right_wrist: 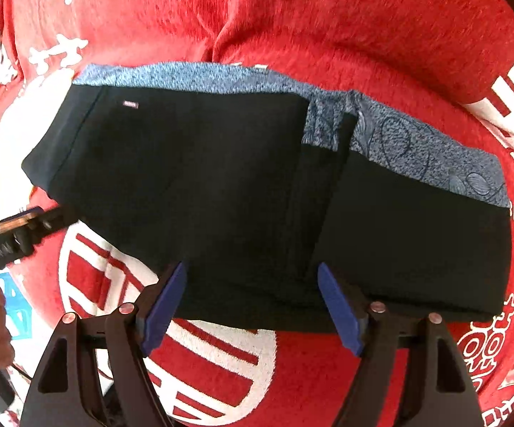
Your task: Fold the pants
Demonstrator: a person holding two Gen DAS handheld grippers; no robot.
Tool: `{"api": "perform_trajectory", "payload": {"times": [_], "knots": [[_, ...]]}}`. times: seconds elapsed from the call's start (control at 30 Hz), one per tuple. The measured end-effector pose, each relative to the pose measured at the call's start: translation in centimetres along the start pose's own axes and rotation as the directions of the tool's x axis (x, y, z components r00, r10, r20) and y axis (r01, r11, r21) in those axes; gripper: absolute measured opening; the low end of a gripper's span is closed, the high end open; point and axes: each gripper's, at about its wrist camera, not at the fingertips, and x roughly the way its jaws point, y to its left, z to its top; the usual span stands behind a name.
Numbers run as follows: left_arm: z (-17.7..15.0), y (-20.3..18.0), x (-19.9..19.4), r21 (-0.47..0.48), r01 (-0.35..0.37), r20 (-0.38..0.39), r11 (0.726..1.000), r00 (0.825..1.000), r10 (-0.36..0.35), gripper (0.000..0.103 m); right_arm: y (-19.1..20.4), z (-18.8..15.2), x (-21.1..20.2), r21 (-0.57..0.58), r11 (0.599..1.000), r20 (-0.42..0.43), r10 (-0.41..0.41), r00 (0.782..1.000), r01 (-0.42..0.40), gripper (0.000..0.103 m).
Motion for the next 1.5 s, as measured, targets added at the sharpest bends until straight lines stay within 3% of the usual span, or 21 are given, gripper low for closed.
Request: {"api": "perform_trajectory", "payload": {"times": [0.23, 0.5, 0.6, 0.77, 0.97, 1.17, 1.27, 1.37, 1.5], "knots": [[-0.1, 2.2, -0.2, -0.075, 0.054, 0.026, 0.996, 0.998, -0.052, 0.091, 0.7, -0.2, 0.5, -0.025, 0.999, -0.016, -0.035, 0.999, 0.035, 0.084], [1.0, 6.6, -0.2, -0.216, 0.109, 0.081, 0.97, 0.992, -0.093, 0.091, 0.9, 0.4, 0.9, -0.04, 0.998, -0.023, -0.041, 0.999, 0.04, 0.088], [1.2, 8.0, -0.2, -0.257, 0.173, 0.108, 0.951, 0.983, -0.15, 0.091, 0.9, 0.4, 1.0, -0.049, 0.998, -0.023, -0.042, 0.999, 0.04, 0.088], [1.2, 10.2, 1.4, -0.342, 0.312, 0.148, 0.887, 0.949, -0.276, 0.091, 0.9, 0.5, 1.0, -0.049, 0.998, -0.023, -0.04, 0.999, 0.039, 0.088], [0.8, 10.9, 1.4, -0.341, 0.423, 0.216, 0.84, 0.904, -0.367, 0.091, 1.0, 0.5, 1.1, -0.066, 0.997, -0.017, -0.044, 0.999, 0.042, 0.088], [1.9, 10.8, 1.1, -0.338, 0.484, 0.263, 0.807, 0.872, -0.413, 0.091, 1.3, 0.4, 1.1, -0.07, 0.996, -0.009, -0.048, 0.999, 0.047, 0.088], [2.5, 9.9, -0.4, -0.276, 0.51, 0.312, 0.815, 0.849, -0.426, 0.091, 1.3, 0.3, 1.1, -0.07, 0.997, -0.005, -0.043, 0.999, 0.042, 0.088], [3.2, 9.0, 1.0, -0.269, 0.454, 0.269, 0.85, 0.882, -0.386, 0.091, 1.2, 0.2, 1.1, -0.068, 0.997, -0.001, -0.041, 0.999, 0.04, 0.088], [3.7, 9.0, 2.2, -0.316, 0.429, 0.251, 0.846, 0.898, -0.361, 0.091, 1.1, 0.3, 0.9, -0.069, 0.997, -0.006, -0.039, 0.999, 0.038, 0.088]]}}
